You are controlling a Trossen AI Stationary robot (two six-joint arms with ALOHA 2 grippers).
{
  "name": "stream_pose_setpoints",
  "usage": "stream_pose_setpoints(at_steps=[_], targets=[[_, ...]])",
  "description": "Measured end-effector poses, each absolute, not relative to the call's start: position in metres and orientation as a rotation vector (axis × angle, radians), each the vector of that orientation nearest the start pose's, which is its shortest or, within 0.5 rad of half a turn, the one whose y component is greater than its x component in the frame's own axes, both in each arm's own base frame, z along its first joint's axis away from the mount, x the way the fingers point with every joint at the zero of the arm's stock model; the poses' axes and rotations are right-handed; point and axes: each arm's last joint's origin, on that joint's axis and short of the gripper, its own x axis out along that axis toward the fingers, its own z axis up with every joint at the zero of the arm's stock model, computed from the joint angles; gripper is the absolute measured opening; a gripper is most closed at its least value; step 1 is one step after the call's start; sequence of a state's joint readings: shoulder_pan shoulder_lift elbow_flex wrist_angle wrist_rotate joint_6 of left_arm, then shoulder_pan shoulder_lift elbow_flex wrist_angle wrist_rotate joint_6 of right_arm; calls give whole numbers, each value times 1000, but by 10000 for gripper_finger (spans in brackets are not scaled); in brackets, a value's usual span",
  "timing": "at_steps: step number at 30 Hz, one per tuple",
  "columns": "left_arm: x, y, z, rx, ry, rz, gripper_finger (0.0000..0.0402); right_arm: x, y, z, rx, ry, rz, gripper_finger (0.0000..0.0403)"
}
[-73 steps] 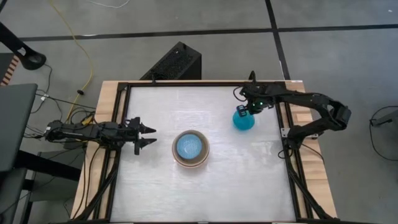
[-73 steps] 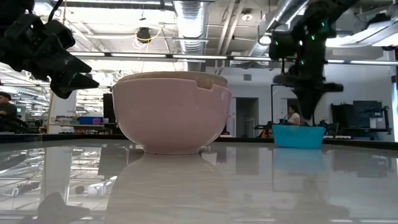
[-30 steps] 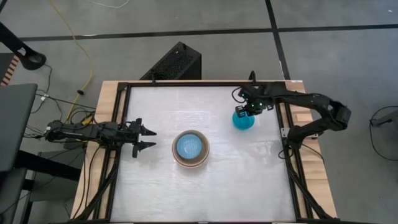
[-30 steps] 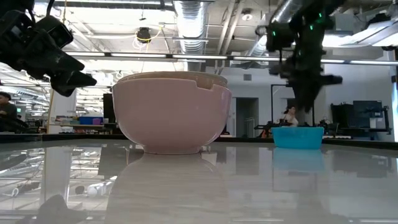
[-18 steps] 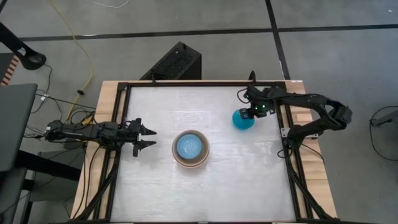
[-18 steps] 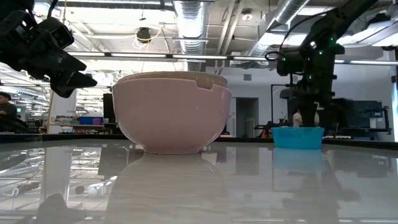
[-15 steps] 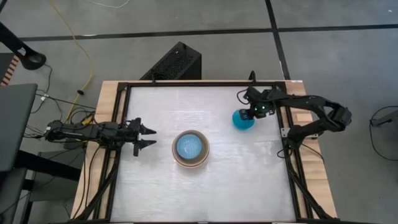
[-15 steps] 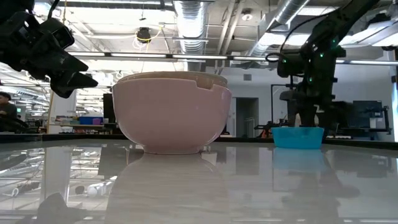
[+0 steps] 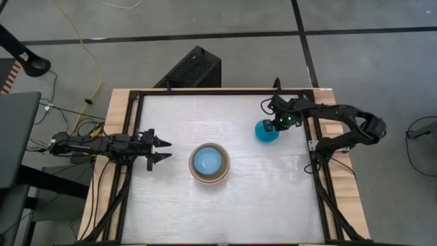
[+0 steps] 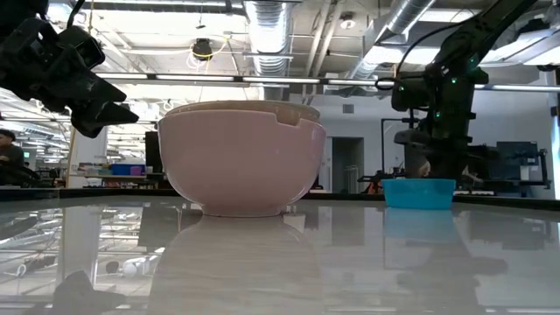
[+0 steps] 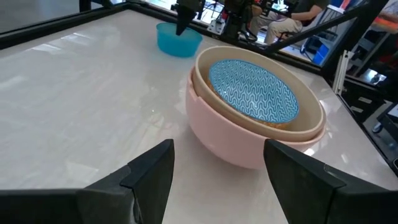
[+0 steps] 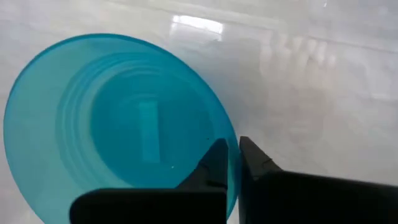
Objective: Nest bowls inside each other by size order
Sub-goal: Stack the transparent blue bowl on top of the blue bowl
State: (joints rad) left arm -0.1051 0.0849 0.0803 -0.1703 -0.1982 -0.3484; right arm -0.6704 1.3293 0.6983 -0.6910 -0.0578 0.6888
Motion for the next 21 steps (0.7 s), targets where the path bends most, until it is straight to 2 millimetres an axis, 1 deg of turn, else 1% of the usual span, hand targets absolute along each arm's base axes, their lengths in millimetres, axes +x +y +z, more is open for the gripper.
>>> stream_pose_setpoints(at_steps=[5, 9, 14, 18, 21], targets=[[97, -4, 168, -318, 156, 122, 238, 169, -132, 172, 1076, 1038, -970, 2], [97, -4, 168, -317, 156, 122, 238, 177, -135, 184, 1089, 1001, -939, 0], [97, -5, 168, -317, 158, 115, 238, 192, -137, 212, 1074, 942, -906, 0], [97, -5, 168, -309, 160, 114, 238, 207, -136, 242, 1042, 880, -855, 0], [97, -5, 168, -287, 164, 101, 238, 215, -134, 262, 1007, 847, -842, 0]])
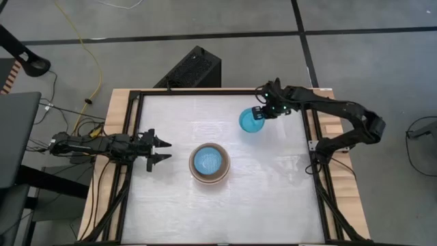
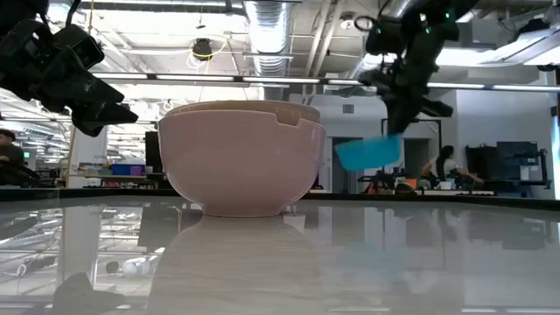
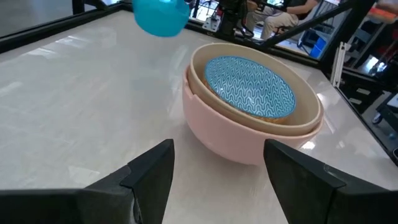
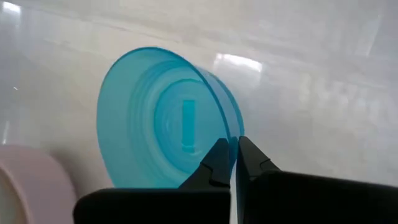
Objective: Nest bowls inside each other by size order
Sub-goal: Stack the transparent blue bowl on top of the blue bowl
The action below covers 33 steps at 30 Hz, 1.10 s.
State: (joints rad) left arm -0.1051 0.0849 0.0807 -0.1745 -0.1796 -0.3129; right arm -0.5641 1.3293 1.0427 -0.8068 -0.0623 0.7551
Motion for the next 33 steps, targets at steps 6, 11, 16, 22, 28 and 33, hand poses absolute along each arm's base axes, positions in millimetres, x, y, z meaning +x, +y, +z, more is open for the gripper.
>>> stream_pose_setpoints(at_steps=[6, 11, 16, 22, 28, 33], targets=[[97, -5, 168, -264, 166, 95, 238, 219, -132, 279, 991, 822, -844, 0], [97, -5, 168, -250, 169, 82, 238, 220, -126, 266, 987, 893, -857, 0], [97, -5, 168, -249, 169, 82, 238, 225, -117, 243, 995, 956, -854, 0], [97, -5, 168, -253, 169, 83, 238, 230, -111, 223, 1034, 944, -816, 0], [97, -5, 168, -270, 169, 84, 238, 229, -110, 215, 1016, 931, -839, 0], [97, -5, 168, -276, 168, 85, 238, 232, -111, 218, 1010, 888, -827, 0]])
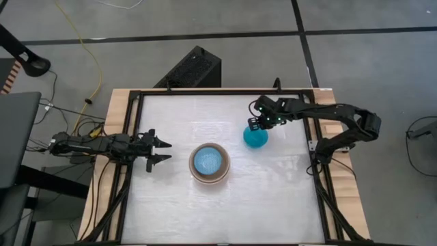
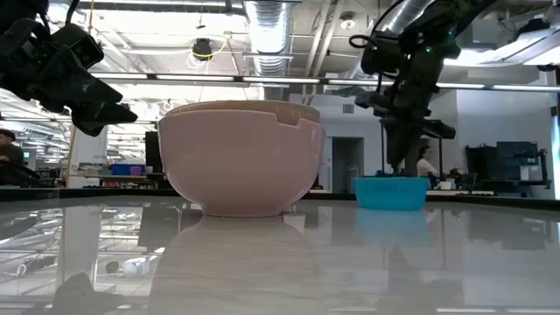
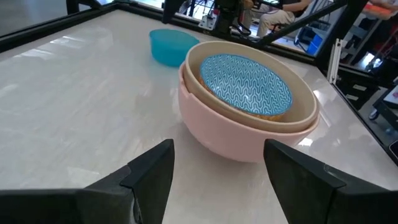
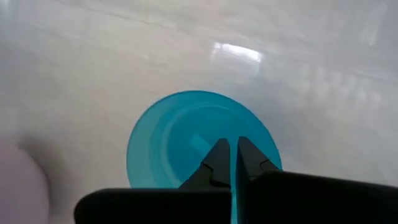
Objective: Nest bowls inside each other by size order
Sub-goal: Stack the transparent blue bowl on top of the blue bowl
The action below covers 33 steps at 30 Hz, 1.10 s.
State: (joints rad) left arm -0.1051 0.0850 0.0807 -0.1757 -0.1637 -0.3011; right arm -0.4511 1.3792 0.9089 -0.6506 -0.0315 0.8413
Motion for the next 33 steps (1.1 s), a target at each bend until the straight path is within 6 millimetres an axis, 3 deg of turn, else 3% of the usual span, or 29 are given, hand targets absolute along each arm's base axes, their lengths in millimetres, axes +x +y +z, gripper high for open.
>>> stream_pose_setpoints(at_steps=[9, 26, 33], targets=[[97, -5, 168, -277, 168, 85, 238, 228, -120, 221, 1108, 820, -949, 10], [97, -5, 167, -257, 181, 92, 238, 204, -128, 213, 1271, 832, -1301, 199], [97, -5, 167, -250, 179, 92, 238, 206, -128, 199, 1382, 923, -1349, 236]])
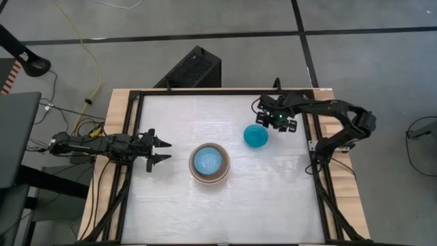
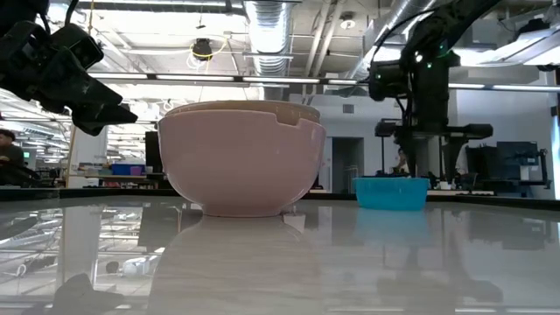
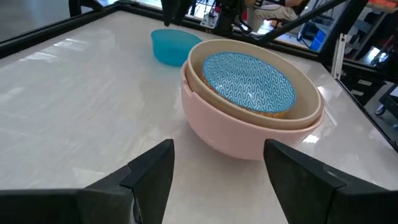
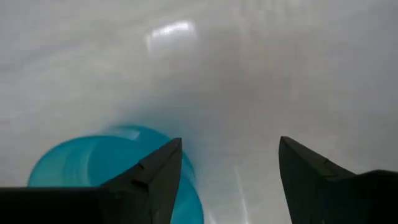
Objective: Nest bowls inside each other by size order
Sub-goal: Stack the transparent blue bowl on top of the blue bowl
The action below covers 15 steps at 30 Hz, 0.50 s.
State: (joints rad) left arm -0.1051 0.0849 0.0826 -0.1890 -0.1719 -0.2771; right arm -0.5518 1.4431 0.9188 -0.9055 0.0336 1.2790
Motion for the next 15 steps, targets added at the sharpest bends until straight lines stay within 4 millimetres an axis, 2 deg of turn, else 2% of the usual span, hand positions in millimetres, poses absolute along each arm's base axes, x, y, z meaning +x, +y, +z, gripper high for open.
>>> stream_pose_setpoints(at_steps=[5, 15], targets=[[97, -5, 167, -251, 177, 92, 238, 204, -137, 189, 1513, 1013, -1254, 235], [97, -5, 167, -249, 178, 83, 238, 196, -150, 189, 1601, 1027, -1173, 235]])
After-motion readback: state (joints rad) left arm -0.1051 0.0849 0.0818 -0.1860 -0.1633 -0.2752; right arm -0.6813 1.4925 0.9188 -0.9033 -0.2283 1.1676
